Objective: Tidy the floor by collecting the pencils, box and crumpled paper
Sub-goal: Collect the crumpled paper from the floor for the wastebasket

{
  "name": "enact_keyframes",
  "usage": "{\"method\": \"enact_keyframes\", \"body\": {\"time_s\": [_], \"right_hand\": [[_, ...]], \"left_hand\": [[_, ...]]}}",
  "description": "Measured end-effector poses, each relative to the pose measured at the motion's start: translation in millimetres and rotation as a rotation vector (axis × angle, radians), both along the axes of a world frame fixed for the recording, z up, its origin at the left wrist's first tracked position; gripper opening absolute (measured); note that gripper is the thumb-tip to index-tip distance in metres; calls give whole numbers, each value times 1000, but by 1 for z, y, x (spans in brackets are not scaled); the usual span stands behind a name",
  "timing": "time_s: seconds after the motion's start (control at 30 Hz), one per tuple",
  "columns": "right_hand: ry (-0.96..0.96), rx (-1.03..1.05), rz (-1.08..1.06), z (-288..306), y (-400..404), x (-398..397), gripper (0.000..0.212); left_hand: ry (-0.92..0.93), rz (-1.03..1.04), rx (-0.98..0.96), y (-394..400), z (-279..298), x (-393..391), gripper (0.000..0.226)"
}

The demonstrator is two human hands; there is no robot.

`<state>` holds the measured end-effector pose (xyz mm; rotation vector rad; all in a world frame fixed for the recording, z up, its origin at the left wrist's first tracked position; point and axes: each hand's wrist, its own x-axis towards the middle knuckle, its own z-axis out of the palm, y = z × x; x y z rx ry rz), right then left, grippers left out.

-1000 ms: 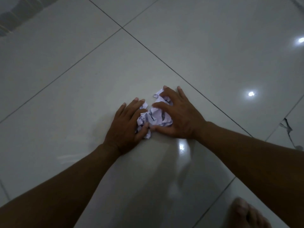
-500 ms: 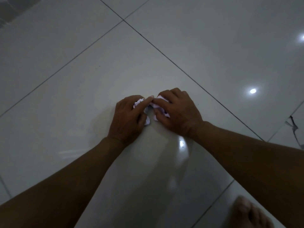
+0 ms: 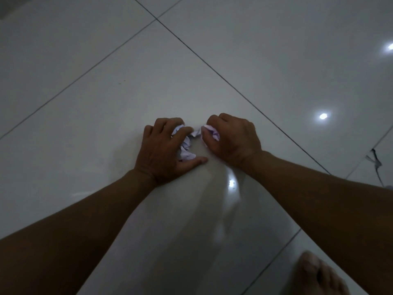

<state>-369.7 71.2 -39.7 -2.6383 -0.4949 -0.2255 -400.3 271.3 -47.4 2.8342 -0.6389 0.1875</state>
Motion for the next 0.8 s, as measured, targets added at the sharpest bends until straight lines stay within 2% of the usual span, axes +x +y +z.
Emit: {"method": "enact_keyframes", "body": {"time_s": [0.13, 0.2, 0.37, 0.47, 0.67, 0.8], "right_hand": [[84, 37, -55, 4, -1, 2, 21], [159, 112, -179, 10, -3, 4, 28], [260, 277, -342, 16, -12, -7, 33], [298, 335, -393, 19, -21, -8, 27], [313, 346, -409, 49, -33, 3, 26], [345, 344, -447, 95, -39, -2, 31]], "left_hand": [[-43, -43, -74, -5, 2, 2, 34], [-62, -11, -93, -8, 5, 5, 30], [-13, 200, -205, -10, 13, 28, 33], [24, 278, -319, -5, 18, 29, 33], [92, 286, -296, 14, 34, 30, 41], [122, 238, -242, 11, 73, 26, 50]]}}
